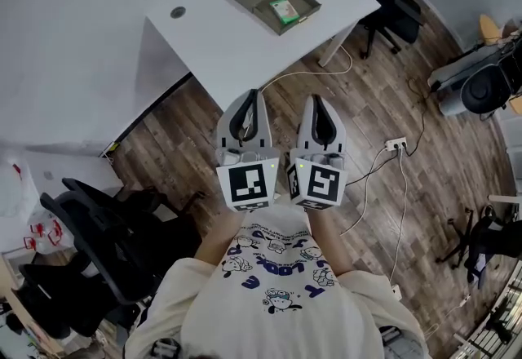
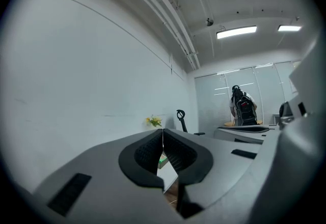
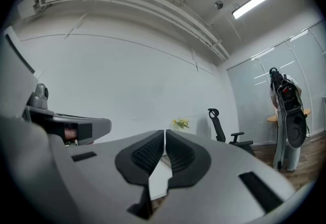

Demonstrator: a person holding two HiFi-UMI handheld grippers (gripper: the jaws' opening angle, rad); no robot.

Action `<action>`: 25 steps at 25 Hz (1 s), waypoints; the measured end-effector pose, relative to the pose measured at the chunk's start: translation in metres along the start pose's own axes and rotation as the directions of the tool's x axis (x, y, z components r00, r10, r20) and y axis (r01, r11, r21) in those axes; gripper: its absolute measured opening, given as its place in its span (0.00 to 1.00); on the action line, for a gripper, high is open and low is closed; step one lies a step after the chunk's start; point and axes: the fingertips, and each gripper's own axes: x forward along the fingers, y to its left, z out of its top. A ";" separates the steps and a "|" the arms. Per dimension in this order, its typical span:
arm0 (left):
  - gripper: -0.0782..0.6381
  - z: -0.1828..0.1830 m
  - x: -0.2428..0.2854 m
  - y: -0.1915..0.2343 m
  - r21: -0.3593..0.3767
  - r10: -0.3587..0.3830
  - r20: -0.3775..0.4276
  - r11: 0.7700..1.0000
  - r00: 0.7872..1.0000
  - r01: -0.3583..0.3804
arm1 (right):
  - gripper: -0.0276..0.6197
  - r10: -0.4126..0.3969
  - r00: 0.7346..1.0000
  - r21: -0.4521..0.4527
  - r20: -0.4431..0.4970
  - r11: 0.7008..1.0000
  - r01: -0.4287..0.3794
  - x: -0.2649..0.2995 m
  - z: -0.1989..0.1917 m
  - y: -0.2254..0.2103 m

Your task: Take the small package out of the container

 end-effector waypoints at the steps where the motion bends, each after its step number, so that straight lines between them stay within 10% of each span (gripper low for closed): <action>1: 0.13 0.000 0.004 0.001 -0.002 -0.001 -0.001 1.000 1.000 0.001 | 0.09 -0.001 1.000 0.000 -0.002 1.000 0.001 0.004 -0.001 0.000; 25: 0.13 -0.019 0.065 0.032 -0.020 -0.028 -0.044 0.999 0.999 0.027 | 0.09 -0.054 0.997 0.019 -0.050 0.998 0.055 0.068 -0.021 0.004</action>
